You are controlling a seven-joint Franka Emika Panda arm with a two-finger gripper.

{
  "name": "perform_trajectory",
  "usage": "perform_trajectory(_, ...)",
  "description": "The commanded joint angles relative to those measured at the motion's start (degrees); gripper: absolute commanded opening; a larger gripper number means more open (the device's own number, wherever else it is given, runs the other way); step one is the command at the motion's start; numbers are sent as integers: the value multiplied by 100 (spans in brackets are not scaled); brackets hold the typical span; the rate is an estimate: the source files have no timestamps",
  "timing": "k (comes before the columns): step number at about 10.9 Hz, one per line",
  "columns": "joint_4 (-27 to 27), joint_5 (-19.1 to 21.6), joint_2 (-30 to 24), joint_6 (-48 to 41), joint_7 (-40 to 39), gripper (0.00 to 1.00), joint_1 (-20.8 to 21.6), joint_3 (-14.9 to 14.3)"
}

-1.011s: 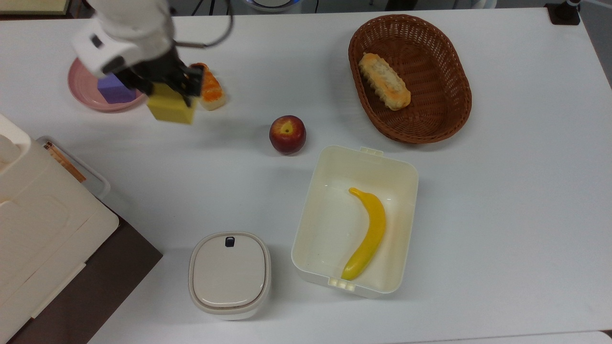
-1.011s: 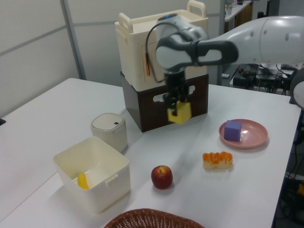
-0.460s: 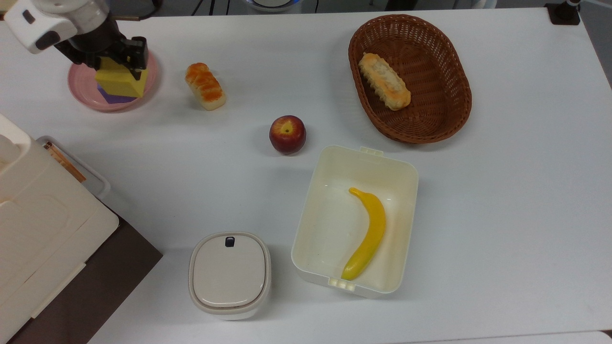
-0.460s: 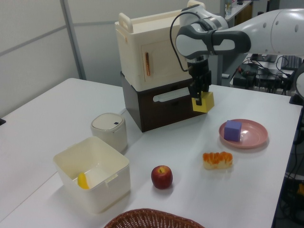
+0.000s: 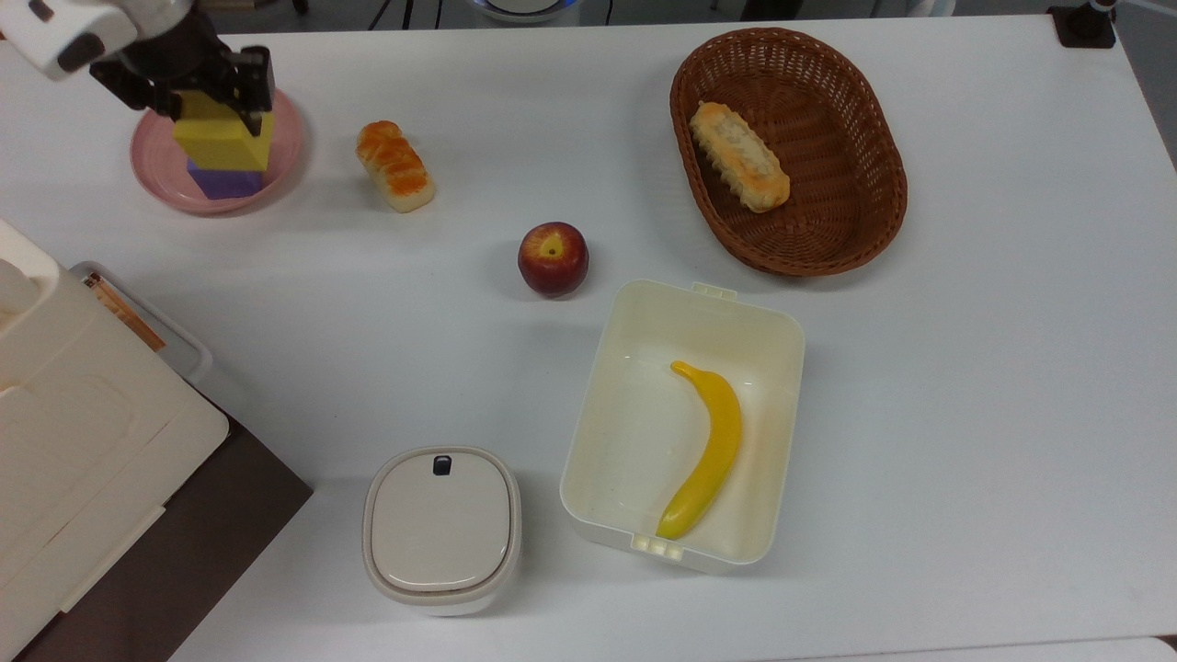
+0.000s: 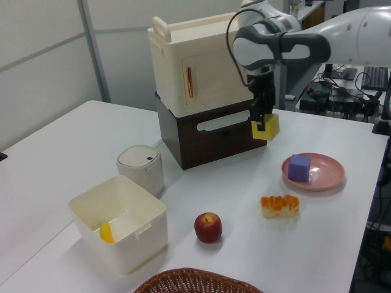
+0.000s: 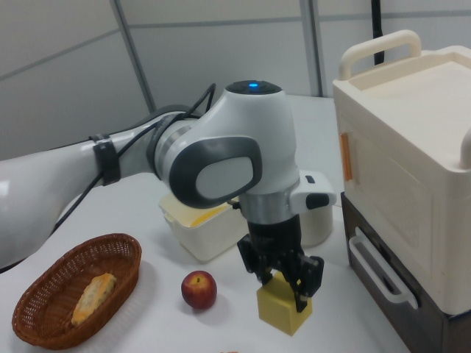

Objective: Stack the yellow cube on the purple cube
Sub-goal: 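Lower the yellow cube onto the top of the purple cube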

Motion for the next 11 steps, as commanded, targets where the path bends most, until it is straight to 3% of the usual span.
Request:
perform_trajectory(1, -1284, -94, -902, 679, -406, 7, -21, -9)
perform_trajectory(3, -1672, -103, -965, 952, -670, 7, -239, -9)
perform_trajectory(6, -1603, -121, -536, 1032, -847, 8, -425, -9)
perform_trajectory(11, -1603, -348, -289, 1147, -1470, 10, -864, -9)
